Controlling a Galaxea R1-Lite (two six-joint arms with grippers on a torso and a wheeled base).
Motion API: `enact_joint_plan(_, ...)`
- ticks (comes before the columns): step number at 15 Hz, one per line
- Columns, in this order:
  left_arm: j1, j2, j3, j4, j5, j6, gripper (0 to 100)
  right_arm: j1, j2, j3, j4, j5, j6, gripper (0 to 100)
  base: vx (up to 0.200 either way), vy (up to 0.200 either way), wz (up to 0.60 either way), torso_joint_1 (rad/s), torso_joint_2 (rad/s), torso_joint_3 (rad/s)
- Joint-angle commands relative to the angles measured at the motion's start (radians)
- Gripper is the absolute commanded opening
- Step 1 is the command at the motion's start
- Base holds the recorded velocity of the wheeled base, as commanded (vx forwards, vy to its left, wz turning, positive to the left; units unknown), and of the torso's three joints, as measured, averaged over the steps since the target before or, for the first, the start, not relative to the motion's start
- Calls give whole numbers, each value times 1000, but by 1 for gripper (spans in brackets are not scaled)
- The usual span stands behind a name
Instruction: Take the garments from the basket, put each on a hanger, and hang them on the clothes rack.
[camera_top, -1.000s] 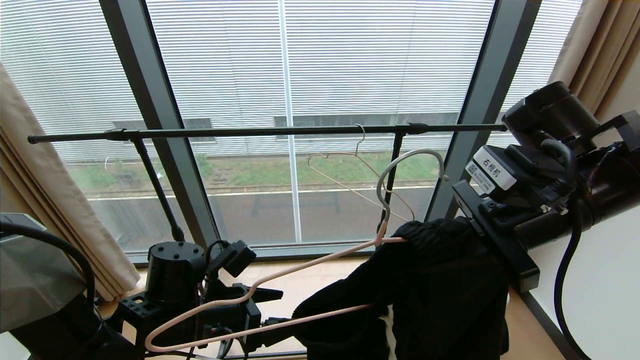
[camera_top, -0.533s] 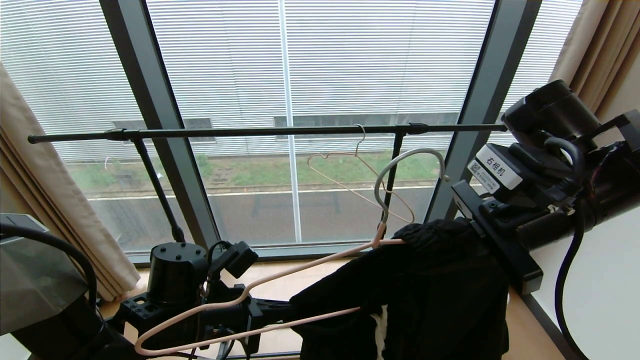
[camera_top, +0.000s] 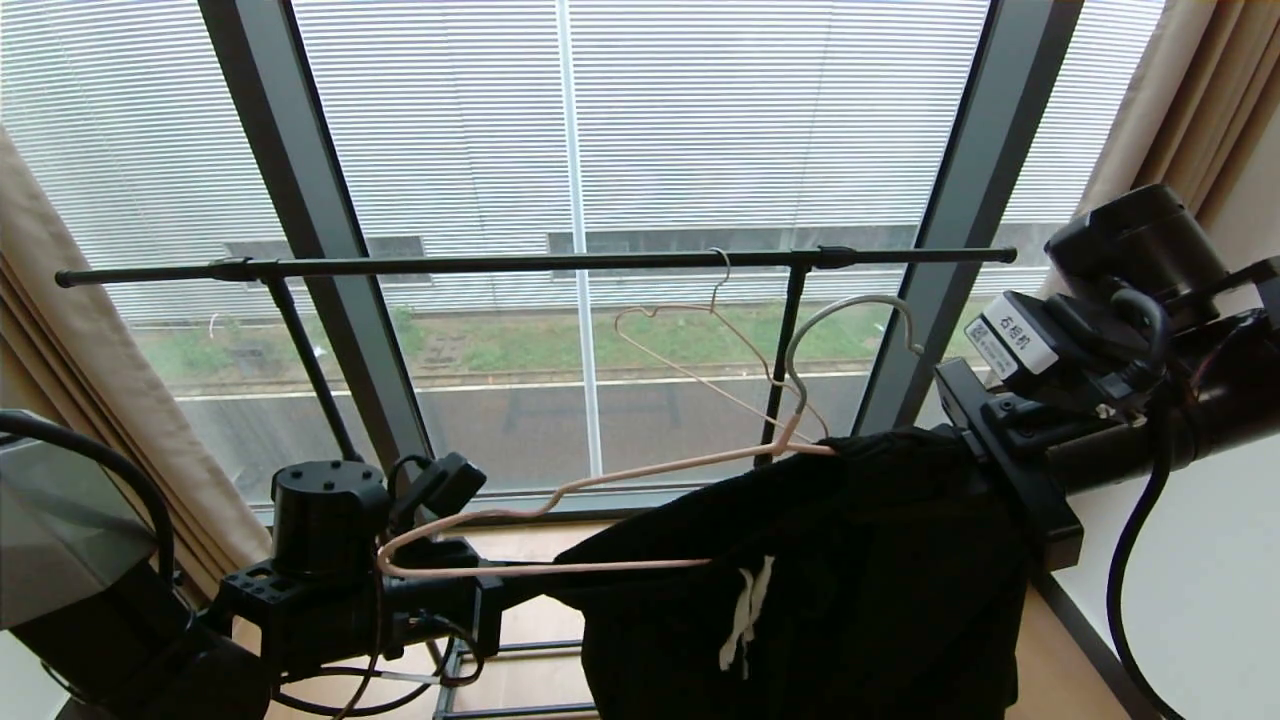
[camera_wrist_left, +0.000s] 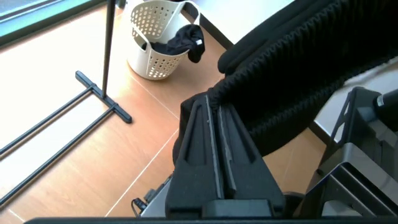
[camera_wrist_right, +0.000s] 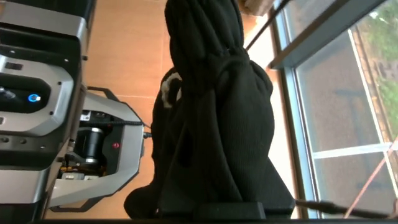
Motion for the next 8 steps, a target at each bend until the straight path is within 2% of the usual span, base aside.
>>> enact_joint_plan(1, 20, 0, -9, 0, 0, 0, 0, -56, -7, 40, -9, 2, 1, 0, 0, 0, 0, 0, 0, 0)
enact_joint_plan(8, 88, -9, -38, 0, 0, 0, 0, -151, 1, 80, -9, -6, 0, 0, 0, 0, 0, 0, 0, 0)
